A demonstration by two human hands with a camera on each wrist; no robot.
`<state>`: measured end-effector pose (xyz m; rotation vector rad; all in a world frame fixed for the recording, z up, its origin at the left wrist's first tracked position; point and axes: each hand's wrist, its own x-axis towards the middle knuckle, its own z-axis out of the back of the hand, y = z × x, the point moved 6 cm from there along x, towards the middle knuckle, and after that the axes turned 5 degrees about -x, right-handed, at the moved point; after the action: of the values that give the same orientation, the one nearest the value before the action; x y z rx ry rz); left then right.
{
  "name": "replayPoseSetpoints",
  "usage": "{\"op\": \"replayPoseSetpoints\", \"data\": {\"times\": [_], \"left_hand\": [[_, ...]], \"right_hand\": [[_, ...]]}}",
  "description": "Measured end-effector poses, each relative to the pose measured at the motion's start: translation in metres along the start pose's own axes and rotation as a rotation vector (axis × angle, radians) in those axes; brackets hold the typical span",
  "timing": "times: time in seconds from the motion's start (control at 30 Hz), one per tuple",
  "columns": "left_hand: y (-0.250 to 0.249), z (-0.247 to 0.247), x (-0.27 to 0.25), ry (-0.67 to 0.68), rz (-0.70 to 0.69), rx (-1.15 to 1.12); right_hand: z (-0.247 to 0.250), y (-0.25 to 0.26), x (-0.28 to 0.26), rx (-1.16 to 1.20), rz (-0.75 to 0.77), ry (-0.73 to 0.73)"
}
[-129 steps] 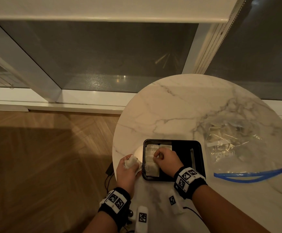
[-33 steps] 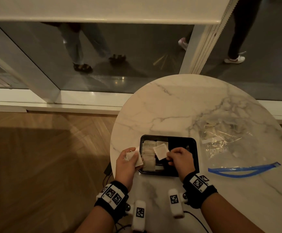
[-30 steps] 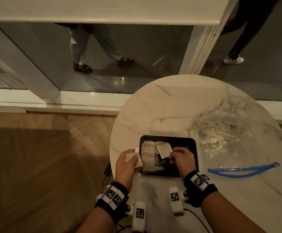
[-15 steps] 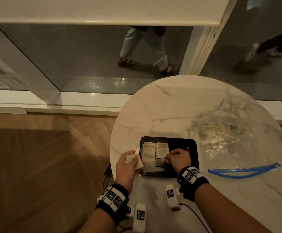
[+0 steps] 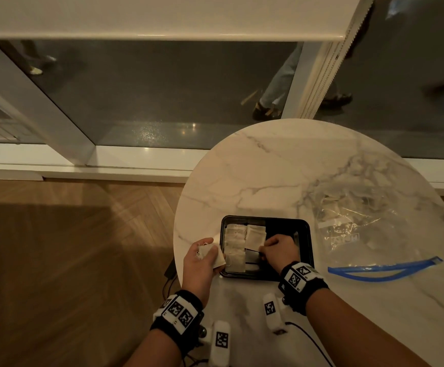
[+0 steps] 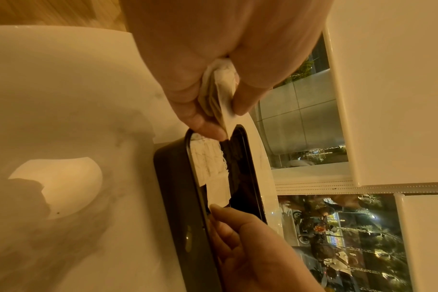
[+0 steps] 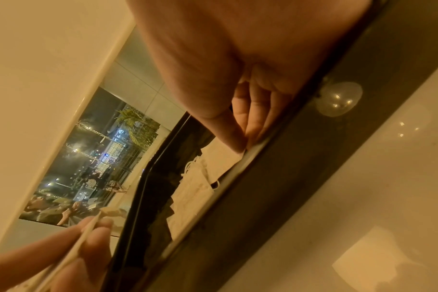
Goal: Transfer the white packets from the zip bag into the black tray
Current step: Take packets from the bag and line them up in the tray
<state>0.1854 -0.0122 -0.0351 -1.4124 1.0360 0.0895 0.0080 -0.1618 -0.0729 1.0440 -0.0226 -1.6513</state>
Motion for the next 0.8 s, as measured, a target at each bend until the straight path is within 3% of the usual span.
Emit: {"op": "replayPoseSetpoints", "data": {"times": [0.63, 0.8], "left_hand": [[-0.006, -0.001, -0.003, 0.02, -0.011, -0.017], [-0.014, -0.015, -0.011, 0.14, 0.041, -0.098]], "right_hand": [[0.007, 0.014, 0.001, -0.031, 0.123, -0.058], [0.01, 0.035, -0.025, 0.155, 0.296, 0.01]]}}
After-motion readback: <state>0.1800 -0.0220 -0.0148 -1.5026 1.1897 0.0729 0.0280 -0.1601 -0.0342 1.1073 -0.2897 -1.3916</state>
